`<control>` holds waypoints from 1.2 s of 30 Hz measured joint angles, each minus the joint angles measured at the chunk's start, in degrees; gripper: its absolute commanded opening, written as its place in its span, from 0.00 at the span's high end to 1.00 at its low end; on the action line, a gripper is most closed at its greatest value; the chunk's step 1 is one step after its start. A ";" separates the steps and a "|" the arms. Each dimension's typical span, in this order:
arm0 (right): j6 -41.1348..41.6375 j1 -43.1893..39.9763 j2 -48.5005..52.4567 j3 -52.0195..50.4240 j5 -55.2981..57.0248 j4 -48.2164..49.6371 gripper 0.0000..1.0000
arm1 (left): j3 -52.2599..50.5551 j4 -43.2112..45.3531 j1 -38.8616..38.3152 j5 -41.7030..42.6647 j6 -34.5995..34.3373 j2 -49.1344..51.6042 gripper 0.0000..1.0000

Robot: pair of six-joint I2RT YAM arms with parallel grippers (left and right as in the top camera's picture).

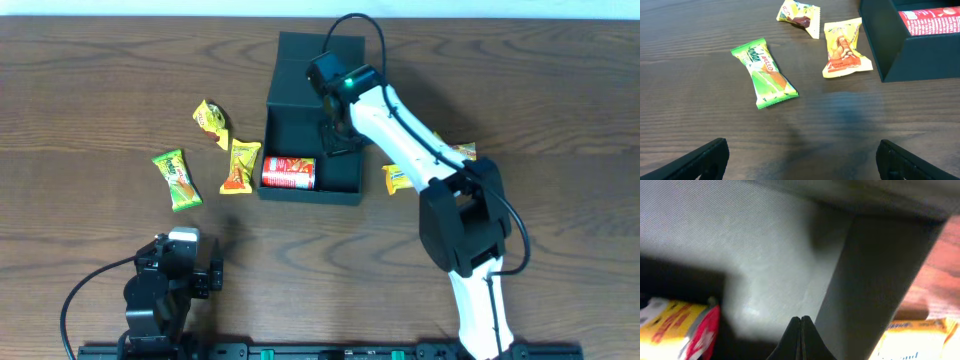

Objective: Pack container

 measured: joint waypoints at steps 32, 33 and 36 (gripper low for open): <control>-7.19 -1.22 3.56 -0.52 10.95 16.59 0.99 | 0.00 0.00 0.00 0.02 0.02 0.00 0.05; -7.30 -1.22 3.56 -0.52 10.97 16.33 0.98 | 0.00 0.00 0.00 0.02 0.00 0.00 0.05; -7.50 -1.16 3.56 -0.52 10.99 14.71 0.99 | 0.00 0.00 0.00 0.02 0.00 0.00 0.05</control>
